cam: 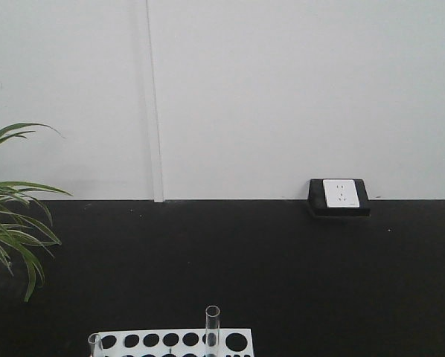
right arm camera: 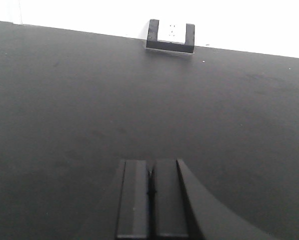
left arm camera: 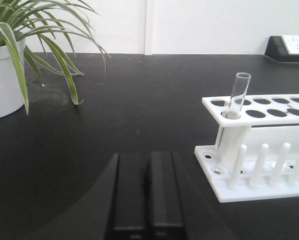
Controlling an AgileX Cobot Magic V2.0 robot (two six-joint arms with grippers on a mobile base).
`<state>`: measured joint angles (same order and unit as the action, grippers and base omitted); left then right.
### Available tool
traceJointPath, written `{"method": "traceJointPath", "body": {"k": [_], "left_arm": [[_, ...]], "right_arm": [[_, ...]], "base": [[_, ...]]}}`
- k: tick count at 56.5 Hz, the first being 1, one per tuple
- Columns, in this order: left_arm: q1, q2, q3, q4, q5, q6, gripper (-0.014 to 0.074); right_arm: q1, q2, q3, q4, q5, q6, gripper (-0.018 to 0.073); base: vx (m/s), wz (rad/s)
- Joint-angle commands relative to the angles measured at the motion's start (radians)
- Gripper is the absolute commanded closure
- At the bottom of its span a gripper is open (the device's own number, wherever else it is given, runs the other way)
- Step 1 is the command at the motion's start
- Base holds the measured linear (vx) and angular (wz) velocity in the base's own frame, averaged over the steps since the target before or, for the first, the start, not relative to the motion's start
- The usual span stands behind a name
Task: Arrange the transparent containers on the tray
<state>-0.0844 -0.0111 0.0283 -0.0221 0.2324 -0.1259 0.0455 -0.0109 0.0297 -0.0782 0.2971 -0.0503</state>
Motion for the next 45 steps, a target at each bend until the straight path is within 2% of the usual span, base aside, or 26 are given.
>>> {"method": "traceJointPath", "body": {"k": [1,35,45], "left_arm": [[0.000,-0.013,0.033,-0.006,-0.088,-0.005,0.0603],[0.000,-0.013,0.033,-0.006,-0.088,-0.005,0.0603],[0.000,-0.013,0.033,-0.006,-0.125,-0.005,0.0603]], "right_arm": [[-0.003,-0.008,0.010,-0.004,-0.080,-0.002,0.0572],[-0.003,-0.008,0.010,-0.004,-0.080,-0.002,0.0572],[-0.003,-0.008,0.010,-0.012,-0.080,-0.006,0.0572]], "base": [[0.00,0.00],[0.00,0.00],[0.00,0.00]]}}
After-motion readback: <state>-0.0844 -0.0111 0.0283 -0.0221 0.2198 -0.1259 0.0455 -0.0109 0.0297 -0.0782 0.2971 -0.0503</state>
